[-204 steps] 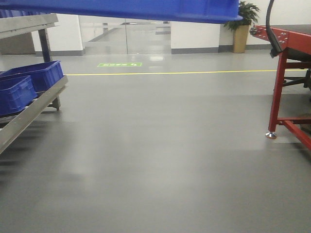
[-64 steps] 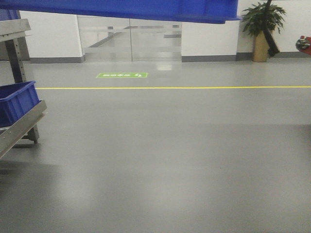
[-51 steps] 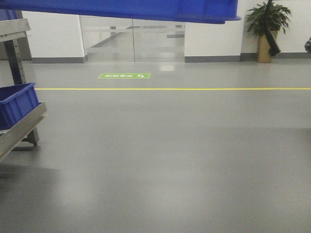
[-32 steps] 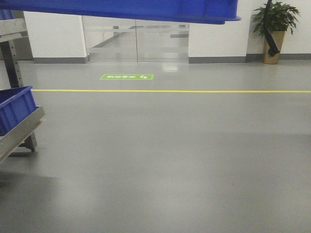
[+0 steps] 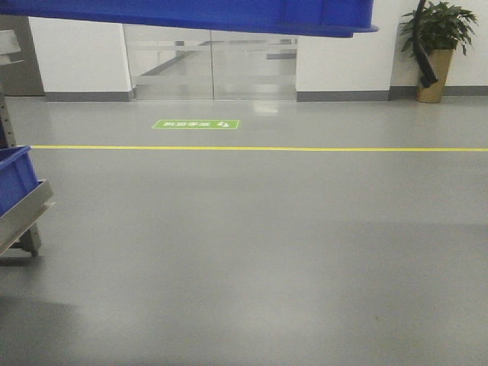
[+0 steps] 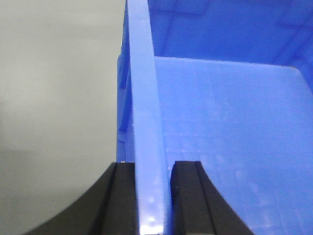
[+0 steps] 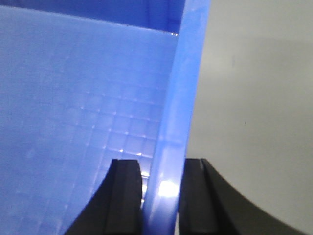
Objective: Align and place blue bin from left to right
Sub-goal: 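Drive across the floor carrying the blue bin in both grippers, then turn and approach the second bin rack with the bin held high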
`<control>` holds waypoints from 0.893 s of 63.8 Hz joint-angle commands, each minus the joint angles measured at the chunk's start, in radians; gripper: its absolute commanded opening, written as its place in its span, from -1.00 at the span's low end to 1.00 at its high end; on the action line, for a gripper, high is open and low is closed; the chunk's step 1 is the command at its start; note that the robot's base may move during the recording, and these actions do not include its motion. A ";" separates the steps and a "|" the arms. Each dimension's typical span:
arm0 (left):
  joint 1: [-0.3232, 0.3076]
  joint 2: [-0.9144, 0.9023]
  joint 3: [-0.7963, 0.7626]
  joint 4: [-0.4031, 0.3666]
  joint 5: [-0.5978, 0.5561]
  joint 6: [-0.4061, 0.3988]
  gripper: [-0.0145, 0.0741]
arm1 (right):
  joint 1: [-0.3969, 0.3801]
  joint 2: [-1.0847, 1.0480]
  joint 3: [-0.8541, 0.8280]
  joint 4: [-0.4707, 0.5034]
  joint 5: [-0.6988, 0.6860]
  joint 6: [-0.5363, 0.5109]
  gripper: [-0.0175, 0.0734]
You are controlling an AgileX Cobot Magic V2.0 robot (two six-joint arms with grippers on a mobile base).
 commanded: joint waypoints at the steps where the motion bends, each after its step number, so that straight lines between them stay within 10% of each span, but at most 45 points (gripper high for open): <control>1: 0.008 -0.020 -0.017 0.051 -0.202 0.004 -0.71 | -0.008 -0.030 -0.011 -0.041 -0.046 -0.037 -0.79; 57: 0.008 -0.020 -0.017 0.051 -0.202 0.004 -0.71 | -0.008 -0.030 -0.011 -0.041 -0.046 -0.037 -0.79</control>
